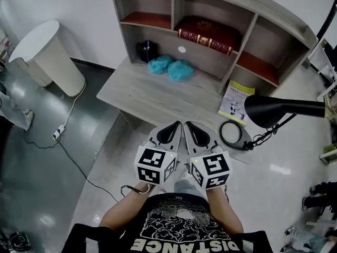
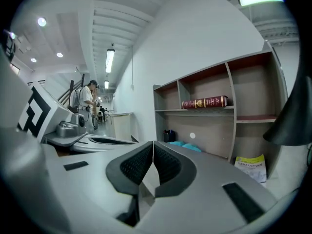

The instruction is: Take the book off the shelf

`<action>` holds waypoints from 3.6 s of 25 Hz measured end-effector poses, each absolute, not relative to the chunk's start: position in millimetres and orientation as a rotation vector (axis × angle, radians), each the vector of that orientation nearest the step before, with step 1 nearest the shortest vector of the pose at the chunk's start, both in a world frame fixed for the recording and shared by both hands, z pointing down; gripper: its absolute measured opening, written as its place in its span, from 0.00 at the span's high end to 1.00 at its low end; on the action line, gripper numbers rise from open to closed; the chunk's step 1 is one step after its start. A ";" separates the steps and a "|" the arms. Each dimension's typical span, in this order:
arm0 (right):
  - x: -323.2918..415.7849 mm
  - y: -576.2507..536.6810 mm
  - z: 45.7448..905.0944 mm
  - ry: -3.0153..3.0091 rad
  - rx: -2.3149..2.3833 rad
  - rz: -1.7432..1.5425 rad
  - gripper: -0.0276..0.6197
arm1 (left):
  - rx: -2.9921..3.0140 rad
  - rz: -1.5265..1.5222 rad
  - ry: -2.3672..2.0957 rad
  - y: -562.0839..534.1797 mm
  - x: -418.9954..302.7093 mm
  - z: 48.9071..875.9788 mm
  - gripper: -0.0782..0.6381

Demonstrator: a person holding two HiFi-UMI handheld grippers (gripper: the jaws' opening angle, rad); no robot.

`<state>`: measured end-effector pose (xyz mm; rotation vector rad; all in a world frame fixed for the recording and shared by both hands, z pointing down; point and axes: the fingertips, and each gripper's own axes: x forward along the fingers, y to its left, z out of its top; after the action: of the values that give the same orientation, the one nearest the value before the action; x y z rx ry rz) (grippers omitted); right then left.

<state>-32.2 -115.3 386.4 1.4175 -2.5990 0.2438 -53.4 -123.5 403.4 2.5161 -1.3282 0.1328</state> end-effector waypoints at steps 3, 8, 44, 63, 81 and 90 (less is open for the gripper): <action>-19.4 -140.9 386.1 -2.613 1.402 0.256 0.93 | 2.506 0.136 -1.345 -148.4 -40.8 401.3 0.88; 1.5 -177.0 385.5 -2.642 1.373 0.266 0.93 | 2.493 0.149 -1.385 -182.9 -20.3 400.3 0.88; 62.8 -299.8 354.4 -2.568 1.643 0.226 0.93 | 2.284 -0.372 -0.974 -336.4 15.6 356.1 0.88; 38.5 -338.0 357.7 -2.420 1.785 0.203 0.93 | 1.870 -0.626 -0.455 -418.2 1.5 337.1 0.57; 32.6 -349.6 363.1 -2.301 1.920 0.209 0.93 | 1.644 -0.581 -0.305 -470.8 10.1 331.9 0.47; 26.8 -348.5 369.8 -2.254 1.957 0.247 0.93 | 1.623 -0.579 -0.223 -468.4 16.1 327.2 0.60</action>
<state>26.8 -348.5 369.8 1.9567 -2.2535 0.2473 16.1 -468.4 327.2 1.6226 -0.2233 -0.5792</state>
